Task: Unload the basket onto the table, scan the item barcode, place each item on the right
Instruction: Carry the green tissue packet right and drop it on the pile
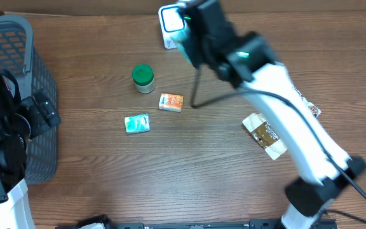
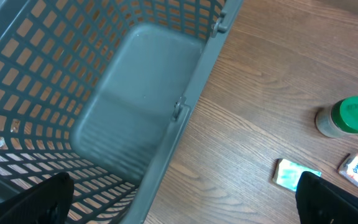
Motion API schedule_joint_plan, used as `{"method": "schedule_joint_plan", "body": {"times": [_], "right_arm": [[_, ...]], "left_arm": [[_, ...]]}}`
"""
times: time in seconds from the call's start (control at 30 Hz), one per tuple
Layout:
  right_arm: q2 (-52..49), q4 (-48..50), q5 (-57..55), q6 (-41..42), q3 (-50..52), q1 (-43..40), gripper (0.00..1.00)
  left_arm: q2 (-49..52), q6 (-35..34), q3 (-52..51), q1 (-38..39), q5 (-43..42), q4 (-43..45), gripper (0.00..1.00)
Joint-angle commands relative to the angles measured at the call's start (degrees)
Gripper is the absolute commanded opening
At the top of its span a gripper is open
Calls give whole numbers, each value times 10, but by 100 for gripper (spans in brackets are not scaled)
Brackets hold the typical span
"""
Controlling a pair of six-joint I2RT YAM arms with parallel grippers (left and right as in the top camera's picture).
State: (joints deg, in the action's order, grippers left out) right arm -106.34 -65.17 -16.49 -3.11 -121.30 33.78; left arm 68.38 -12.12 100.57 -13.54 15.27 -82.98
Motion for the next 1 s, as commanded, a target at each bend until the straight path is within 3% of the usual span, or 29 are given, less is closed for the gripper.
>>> {"method": "schedule_joint_plan", "body": {"times": [0.0, 0.3, 0.53, 0.73, 0.83, 0.9, 0.97], "right_arm": [[37, -93, 76, 192, -6, -41, 4], [43, -252, 73, 262, 28, -195, 4], [43, -213, 50, 335, 175, -314, 4], [43, -134, 72, 336, 302, -371, 4], [43, -131, 72, 331, 322, -379, 27], [43, -140, 72, 310, 322, -380, 54], [44, -150, 83, 283, 314, -380, 68]], "left_arm": [[-5, -12, 12, -3, 6, 0, 100], [-5, -12, 12, -3, 6, 0, 100], [-5, -12, 12, -3, 6, 1, 100], [-5, -12, 12, -3, 6, 1, 100], [-5, -12, 12, -3, 6, 0, 100], [-5, -12, 11, -3, 6, 0, 100], [-5, -12, 12, -3, 6, 1, 100]]}}
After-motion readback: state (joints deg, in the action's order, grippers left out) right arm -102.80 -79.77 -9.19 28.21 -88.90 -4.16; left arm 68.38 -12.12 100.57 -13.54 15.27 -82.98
